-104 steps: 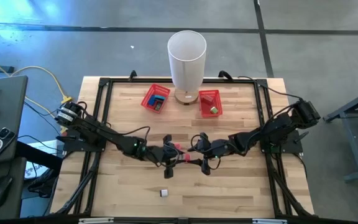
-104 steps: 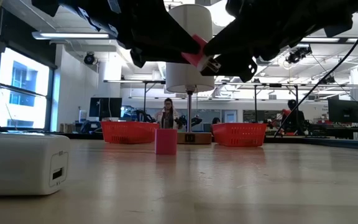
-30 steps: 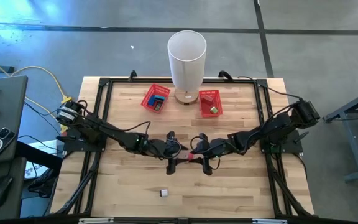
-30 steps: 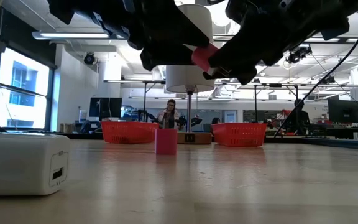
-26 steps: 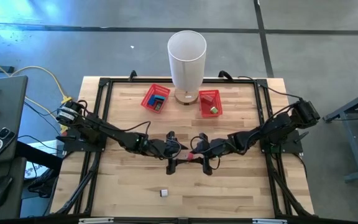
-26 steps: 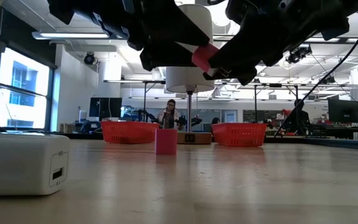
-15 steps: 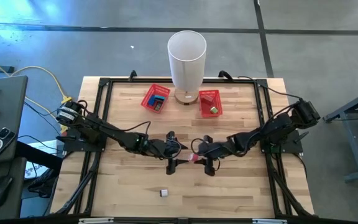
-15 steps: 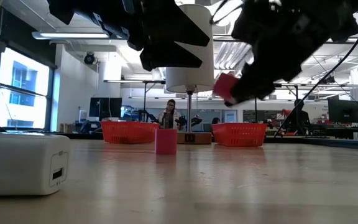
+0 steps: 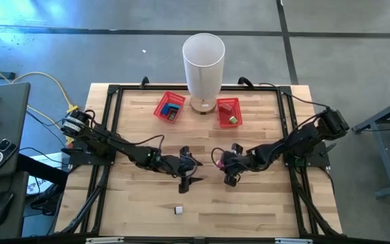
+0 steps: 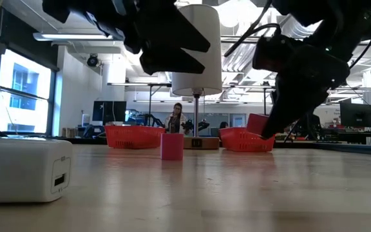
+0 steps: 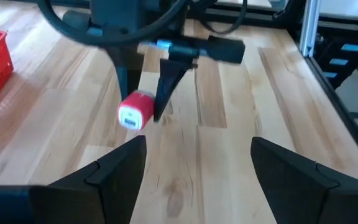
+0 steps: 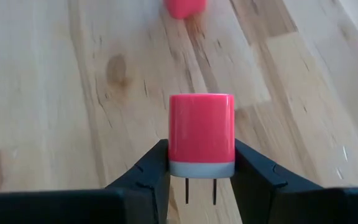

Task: Sort adapters and digital timers
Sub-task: Put the red charger adapter into the right red bin

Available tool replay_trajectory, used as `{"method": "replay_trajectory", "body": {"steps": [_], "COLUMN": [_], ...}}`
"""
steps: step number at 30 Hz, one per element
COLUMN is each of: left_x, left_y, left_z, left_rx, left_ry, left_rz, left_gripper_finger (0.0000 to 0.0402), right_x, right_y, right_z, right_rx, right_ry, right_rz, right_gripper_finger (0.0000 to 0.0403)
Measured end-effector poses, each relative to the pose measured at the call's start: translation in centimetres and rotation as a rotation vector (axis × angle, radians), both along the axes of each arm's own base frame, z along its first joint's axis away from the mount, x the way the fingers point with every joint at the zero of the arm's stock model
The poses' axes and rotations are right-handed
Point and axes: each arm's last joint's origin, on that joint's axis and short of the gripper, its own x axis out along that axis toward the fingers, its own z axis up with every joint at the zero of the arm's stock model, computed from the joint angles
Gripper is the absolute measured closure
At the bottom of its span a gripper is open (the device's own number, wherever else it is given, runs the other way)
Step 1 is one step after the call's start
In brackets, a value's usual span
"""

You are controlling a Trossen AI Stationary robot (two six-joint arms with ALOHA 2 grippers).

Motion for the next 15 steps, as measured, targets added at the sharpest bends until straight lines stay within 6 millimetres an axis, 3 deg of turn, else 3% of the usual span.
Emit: {"method": "replay_trajectory", "body": {"steps": [6, 15], "left_x": [-0.1, -0.2], "left_y": [0.1, 0.1], "left_z": [-0.3, -0.4], "left_rx": [0.011, 0.015], "left_ry": [0.032, 0.044], "left_rz": [0.001, 0.0], "left_gripper_finger": [0.012, 0.012], "right_x": [-1.4, -4.4], "right_y": [-0.7, -2.7], "right_z": [0.9, 4.6], "right_rx": [-0.047, -0.144], "right_ry": [0.055, 0.005], "right_rz": [-0.111, -0.308], "right_gripper_finger": [0.0283, 0.0283]}}
